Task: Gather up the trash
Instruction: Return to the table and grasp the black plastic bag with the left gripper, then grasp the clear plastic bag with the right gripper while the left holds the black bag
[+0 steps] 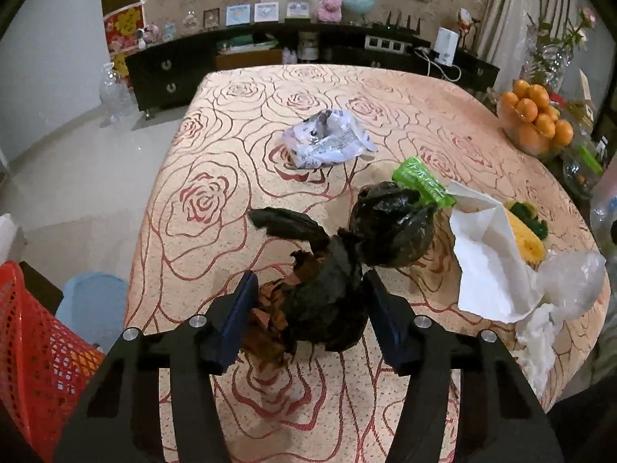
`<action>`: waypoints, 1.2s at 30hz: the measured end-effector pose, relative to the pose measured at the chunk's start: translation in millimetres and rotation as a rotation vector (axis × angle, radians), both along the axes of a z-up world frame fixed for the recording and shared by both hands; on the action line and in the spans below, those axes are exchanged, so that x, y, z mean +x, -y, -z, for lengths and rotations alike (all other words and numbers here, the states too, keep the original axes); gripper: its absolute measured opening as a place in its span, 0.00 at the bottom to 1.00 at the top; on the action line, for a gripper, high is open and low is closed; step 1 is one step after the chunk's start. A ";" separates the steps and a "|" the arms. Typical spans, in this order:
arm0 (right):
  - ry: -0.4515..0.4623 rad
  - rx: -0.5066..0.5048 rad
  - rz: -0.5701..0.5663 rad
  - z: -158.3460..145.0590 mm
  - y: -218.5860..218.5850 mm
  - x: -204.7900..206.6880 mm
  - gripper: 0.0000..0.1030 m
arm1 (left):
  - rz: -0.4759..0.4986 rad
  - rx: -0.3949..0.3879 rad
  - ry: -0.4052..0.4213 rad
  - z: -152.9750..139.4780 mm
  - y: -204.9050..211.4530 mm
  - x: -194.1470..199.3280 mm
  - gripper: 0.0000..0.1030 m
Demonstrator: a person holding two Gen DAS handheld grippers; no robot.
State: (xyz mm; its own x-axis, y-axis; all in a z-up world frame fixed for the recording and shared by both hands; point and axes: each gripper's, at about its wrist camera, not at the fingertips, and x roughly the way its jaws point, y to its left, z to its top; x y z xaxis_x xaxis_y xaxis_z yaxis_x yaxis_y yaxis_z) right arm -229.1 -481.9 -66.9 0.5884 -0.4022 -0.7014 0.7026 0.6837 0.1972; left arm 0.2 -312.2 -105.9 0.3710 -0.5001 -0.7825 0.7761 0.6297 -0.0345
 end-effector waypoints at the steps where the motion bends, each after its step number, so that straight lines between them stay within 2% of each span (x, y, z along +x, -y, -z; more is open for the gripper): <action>1: -0.002 0.013 0.000 2.5 0.7 0.4 0.81 | 0.005 -0.004 -0.004 -0.4 -0.2 -1.0 0.47; 6: -0.013 0.069 -0.003 17.6 1.1 1.5 0.81 | 0.021 -0.026 -0.001 -7.7 -5.6 -6.2 0.45; 12: -0.027 0.123 -0.035 32.2 -4.1 9.2 0.83 | -0.012 -0.073 0.009 -25.2 -25.9 -4.0 0.45; 15: -0.062 0.123 -0.037 40.3 -7.1 15.5 0.88 | -0.030 -0.103 0.010 -35.5 -37.8 -3.1 0.45; 26: -0.159 0.113 0.041 58.0 2.4 12.5 0.87 | -0.059 -0.150 0.037 -58.3 -64.8 -4.6 0.45; 28: -0.156 0.123 0.063 58.8 7.3 7.8 0.82 | -0.064 -0.155 0.039 -60.3 -67.1 -4.1 0.45; 30: -0.154 0.128 0.074 58.9 10.8 5.5 0.70 | -0.071 -0.160 0.044 -62.4 -69.7 -3.7 0.45; 33: -0.147 0.132 0.075 58.8 13.7 4.2 0.58 | -0.075 -0.166 0.048 -64.9 -72.1 -3.9 0.45; 36: -0.139 0.130 0.072 57.6 14.7 5.0 0.51 | -0.077 -0.168 0.053 -66.1 -73.4 -4.5 0.45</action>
